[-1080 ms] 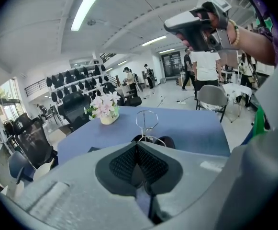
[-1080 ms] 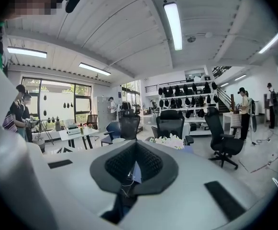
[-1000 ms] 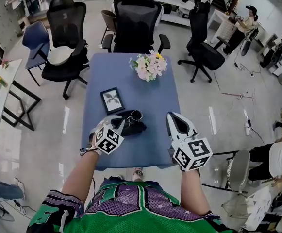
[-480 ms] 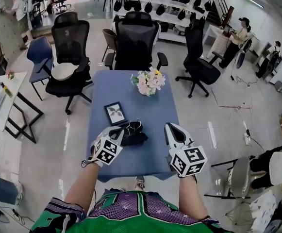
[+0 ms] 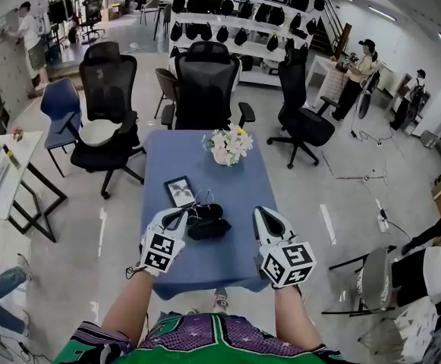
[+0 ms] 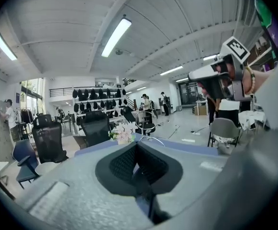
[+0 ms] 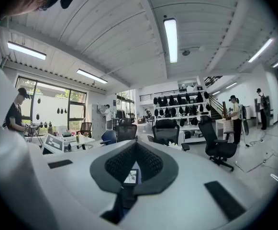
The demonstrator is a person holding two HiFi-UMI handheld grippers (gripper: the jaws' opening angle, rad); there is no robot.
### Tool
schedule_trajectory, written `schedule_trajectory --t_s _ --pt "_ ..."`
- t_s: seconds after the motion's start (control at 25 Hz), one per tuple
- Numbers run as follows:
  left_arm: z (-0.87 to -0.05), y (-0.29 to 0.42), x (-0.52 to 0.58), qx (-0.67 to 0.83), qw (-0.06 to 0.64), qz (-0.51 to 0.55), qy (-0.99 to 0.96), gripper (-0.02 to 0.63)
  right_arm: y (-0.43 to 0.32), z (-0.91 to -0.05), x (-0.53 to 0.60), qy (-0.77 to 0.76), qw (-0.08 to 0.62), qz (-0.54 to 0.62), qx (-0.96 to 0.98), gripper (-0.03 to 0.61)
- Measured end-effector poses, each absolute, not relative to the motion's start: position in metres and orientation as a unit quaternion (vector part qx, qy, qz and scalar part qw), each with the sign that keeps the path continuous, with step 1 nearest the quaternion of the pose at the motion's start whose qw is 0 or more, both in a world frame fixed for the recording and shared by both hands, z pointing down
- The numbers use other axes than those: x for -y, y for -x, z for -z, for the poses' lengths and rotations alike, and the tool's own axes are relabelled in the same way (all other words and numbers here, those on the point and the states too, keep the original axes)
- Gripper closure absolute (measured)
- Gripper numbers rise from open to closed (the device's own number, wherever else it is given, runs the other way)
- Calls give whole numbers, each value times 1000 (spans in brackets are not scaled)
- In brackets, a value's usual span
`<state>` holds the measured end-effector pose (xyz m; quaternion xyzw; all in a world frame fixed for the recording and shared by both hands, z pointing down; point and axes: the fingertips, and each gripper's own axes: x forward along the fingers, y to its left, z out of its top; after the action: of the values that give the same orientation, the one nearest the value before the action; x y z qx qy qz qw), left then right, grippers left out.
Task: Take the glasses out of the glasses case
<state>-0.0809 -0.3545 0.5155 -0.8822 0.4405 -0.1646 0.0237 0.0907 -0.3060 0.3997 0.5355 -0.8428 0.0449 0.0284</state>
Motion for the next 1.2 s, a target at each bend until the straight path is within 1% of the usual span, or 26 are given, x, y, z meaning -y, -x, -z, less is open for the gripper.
schedule_trajectory --t_s 0.28,0.6,0.84,1.2 --pt "-469 89 324 -434 24 99 895 597 -89 -390 287 -554 -5 -51 831 575" --pt "-412 103 302 -439 35 22 898 597 -87 -386 277 -566 -14 -42 823 575" --pt "-391 115 289 -460 56 4 886 597 -91 -372 270 -573 -30 -26 819 575" --pt "-366 142 275 -487 54 -38 871 597 -102 -356 253 -586 -32 0 810 575"
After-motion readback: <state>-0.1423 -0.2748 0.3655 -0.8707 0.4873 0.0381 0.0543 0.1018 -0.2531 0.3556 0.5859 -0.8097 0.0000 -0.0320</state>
